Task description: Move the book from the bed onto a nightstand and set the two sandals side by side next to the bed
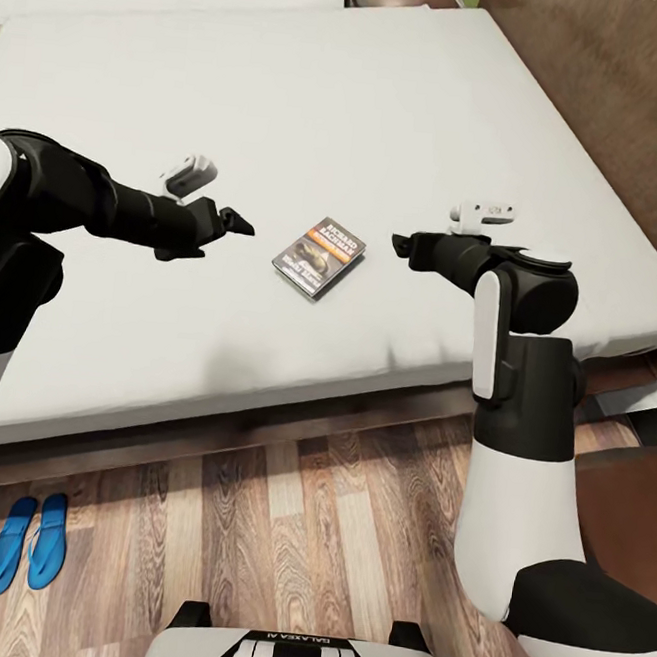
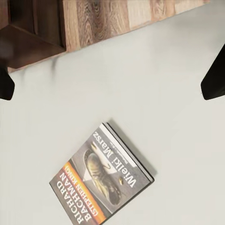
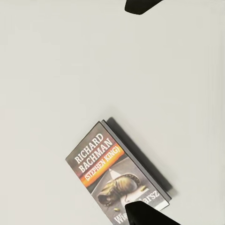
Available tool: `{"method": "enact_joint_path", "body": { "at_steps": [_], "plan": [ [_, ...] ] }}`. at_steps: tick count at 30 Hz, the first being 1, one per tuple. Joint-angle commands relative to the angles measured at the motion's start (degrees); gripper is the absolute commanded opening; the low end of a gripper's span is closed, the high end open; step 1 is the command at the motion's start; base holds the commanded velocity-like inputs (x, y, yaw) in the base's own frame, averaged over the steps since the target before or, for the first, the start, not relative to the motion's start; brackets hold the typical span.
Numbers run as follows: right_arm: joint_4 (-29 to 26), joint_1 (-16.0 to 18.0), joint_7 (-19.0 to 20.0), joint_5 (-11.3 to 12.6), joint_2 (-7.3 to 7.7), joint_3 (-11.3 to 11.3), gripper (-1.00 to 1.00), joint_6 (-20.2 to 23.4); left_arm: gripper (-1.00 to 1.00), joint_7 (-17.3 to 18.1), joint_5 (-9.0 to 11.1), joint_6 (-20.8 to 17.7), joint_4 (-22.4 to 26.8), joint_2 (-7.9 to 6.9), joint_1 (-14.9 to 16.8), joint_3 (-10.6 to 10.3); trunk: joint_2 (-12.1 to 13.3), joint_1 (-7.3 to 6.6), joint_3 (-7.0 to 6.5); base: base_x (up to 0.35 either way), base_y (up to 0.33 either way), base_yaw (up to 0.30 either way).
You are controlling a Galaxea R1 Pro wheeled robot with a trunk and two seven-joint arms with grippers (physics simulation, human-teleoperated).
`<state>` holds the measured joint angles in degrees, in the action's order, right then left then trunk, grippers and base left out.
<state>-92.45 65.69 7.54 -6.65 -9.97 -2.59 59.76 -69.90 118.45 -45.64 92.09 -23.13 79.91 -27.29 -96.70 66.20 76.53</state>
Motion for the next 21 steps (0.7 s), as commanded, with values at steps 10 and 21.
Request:
{"method": "enact_joint_path", "body": {
  "at_steps": [10, 21],
  "plan": [
    [-0.07, -0.21, 0.62, -0.63, -0.03, 0.32, 1.0, 0.24, 1.0, -0.73, 0.42, -0.19, 0.09, 2.7, -0.76, -3.22, -0.02, 0.0, -0.31, 0.0, 0.0, 0.0],
    [-0.1, -0.51, 0.35, -0.64, -0.03, 0.18, 1.0, 0.24, 1.0, -0.84, 0.32, -0.19, 0.1, 3.72, -6.57, -4.5, -0.02, 0.0, -1.24, 0.0, 0.0, 0.0]
  ]
}}
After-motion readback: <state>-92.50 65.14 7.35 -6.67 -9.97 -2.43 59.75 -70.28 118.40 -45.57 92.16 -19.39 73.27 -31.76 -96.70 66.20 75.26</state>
